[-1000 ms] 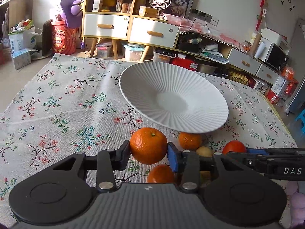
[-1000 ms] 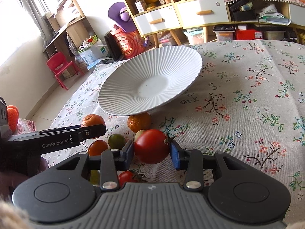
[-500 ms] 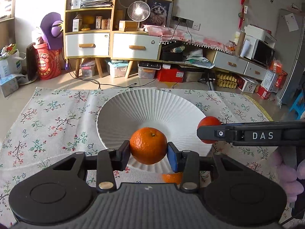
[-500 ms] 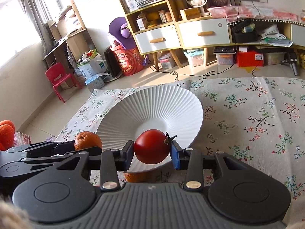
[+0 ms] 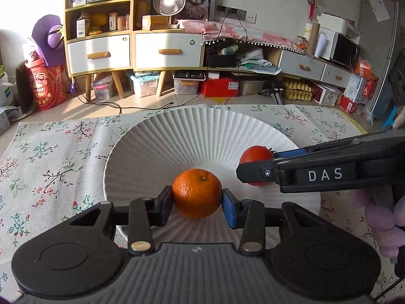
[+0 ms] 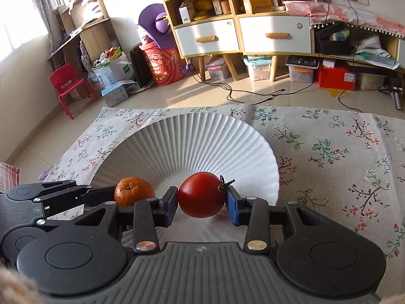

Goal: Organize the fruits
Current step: 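Carry the orange and tomato into the white bowl and open both grippers, then withdraw both open grippers from the bowl back toward the fruit cluster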

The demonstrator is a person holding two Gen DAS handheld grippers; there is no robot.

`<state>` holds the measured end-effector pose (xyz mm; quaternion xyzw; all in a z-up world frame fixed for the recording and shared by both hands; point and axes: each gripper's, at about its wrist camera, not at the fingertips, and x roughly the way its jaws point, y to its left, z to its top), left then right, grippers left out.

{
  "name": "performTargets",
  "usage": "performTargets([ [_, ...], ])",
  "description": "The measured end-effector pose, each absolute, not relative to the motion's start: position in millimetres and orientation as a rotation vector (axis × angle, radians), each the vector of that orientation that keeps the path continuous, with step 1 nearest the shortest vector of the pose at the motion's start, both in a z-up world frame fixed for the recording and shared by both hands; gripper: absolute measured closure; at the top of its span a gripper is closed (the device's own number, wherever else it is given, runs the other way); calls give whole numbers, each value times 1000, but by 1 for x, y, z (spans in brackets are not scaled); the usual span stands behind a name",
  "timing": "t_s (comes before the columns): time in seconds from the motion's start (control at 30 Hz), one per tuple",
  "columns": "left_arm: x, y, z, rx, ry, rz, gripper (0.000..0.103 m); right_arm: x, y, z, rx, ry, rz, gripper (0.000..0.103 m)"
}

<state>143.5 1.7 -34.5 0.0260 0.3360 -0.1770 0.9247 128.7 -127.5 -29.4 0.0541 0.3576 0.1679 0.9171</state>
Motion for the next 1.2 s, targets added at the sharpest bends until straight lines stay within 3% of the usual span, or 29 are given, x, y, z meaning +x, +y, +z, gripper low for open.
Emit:
performTargets([
  [0.4,147,-6,-35,85,682,-398,70,138,-119,-28,100,736,373,66],
  [0.47,146,-6,-34,88,680,-402,65,139,-120,-28,106,740,377,64],
  [0.5,146,-6,-34,90,679,-400,62,138,-122,-26,116,738,377,62],
  [0.57,143,-6,-31,91,674,-402,47,137,-124,-24,137,731,382,48],
  [0.7,135,-6,-23,97,659,-406,31,129,-129,-19,143,716,375,42],
  [0.77,129,-4,-19,99,652,-406,23,123,-132,-15,144,713,368,33],
  [1.03,106,5,0,96,644,-384,9,93,-142,-1,96,680,335,15],
  [1.2,89,7,6,111,669,-356,9,75,-144,6,81,662,337,7],
])
